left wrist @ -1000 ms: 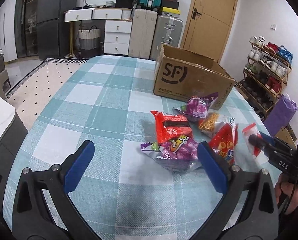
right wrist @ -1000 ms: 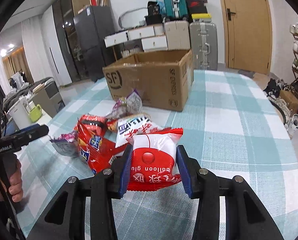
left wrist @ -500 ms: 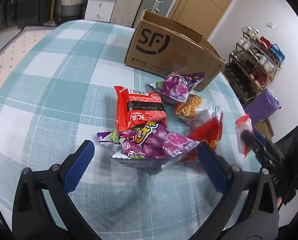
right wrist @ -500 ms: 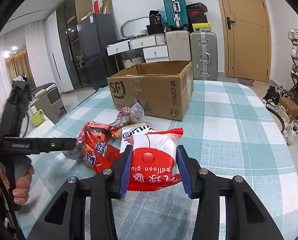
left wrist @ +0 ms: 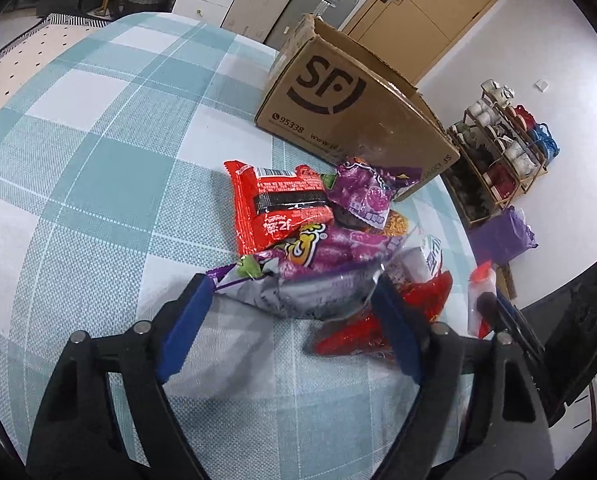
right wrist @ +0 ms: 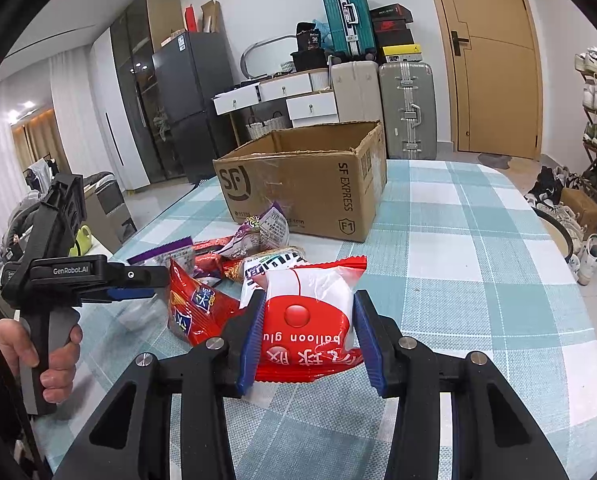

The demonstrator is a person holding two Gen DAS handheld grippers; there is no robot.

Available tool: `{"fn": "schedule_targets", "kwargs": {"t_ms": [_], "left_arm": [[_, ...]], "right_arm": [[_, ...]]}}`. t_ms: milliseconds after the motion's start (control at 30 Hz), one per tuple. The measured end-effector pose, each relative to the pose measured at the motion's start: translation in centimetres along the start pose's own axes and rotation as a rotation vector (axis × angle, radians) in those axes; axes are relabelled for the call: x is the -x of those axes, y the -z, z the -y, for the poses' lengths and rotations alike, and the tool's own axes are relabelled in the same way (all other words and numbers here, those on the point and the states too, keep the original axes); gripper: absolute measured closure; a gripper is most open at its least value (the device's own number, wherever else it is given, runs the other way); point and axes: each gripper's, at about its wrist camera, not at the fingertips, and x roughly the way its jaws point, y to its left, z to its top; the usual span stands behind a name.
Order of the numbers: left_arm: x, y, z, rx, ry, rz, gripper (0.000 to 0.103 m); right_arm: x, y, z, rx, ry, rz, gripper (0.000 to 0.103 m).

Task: Organize snacks
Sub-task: 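Grasp the purple-white snack bag with the left gripper while the right gripper holds the red bag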

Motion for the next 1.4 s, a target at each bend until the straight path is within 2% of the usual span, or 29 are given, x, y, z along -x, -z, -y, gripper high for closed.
{"fn": "schedule_targets", "kwargs": {"t_ms": [33, 67, 200, 300, 367, 433, 533, 667, 800, 967, 1033, 1100, 1167, 1300, 1400], "left_arm": [[0.1, -0.1, 0.2, -0.006, 0.007, -0.002, 0.036], [0.1, -0.2, 0.4, -0.012, 0.009, -0.007, 0.038], [0.4, 0.0, 1.3, -0.068, -0.038, -0.007, 0.038], [1.1, 0.2, 2.5, -0.155, -0.092, 0.03, 0.032], [1.5, 0.0, 3.2, -0.2, -0.095, 0.062, 0.019], [1.4, -0.2, 3.8, -0.243, -0.103, 0.065, 0.019], [0.2, -0.6, 4.6, -0.301, -0.122, 0.02, 0.019], [-1.0, -1.3, 4.5, -0.284, -0.113, -0.029, 0.019], [-1.3, -2.1, 4.4, -0.258, -0.082, -0.004, 0.019], [-2.8, -2.4, 3.9, -0.266, -0.08, -0.022, 0.019], [-3.0, -2.4, 3.9, -0.273, -0.075, -0.019, 0.023], [-3.0, -2.4, 4.0, -0.295, -0.061, -0.023, 0.034], [-3.2, -2.2, 4.2, -0.322, -0.064, -0.037, 0.05], [-2.9, -1.9, 4.4, -0.331, -0.066, -0.031, 0.057], [-2.5, -1.8, 4.2, -0.312, -0.066, -0.029, 0.058]], "right_arm": [[0.0, 0.0, 0.0, -0.001, -0.001, -0.001, 0.059], [0.0, 0.0, 0.0, -0.003, 0.0, -0.004, 0.059], [-0.1, 0.0, 0.1, -0.007, -0.002, -0.009, 0.059], [-0.3, -0.1, 0.1, -0.004, -0.004, -0.01, 0.059], [-0.3, 0.0, 0.1, -0.002, -0.005, -0.013, 0.059], [-0.4, -0.1, 0.1, -0.003, -0.004, -0.015, 0.059], [-0.5, -0.1, 0.3, -0.014, -0.005, -0.016, 0.059], [-0.5, -0.1, 0.6, -0.034, -0.011, -0.015, 0.059], [-0.4, -0.1, 0.8, -0.042, -0.015, -0.011, 0.059], [-0.4, -0.1, 1.0, -0.051, -0.021, -0.01, 0.059], [-0.5, -0.1, 1.2, -0.057, -0.022, -0.009, 0.059], [-0.5, -0.1, 1.3, -0.063, -0.024, -0.011, 0.059], [-0.4, -0.1, 1.3, -0.068, -0.026, -0.012, 0.059], [-0.5, 0.0, 1.4, -0.075, -0.025, -0.012, 0.059], [-0.5, 0.0, 1.4, -0.077, -0.025, -0.013, 0.059]]}}
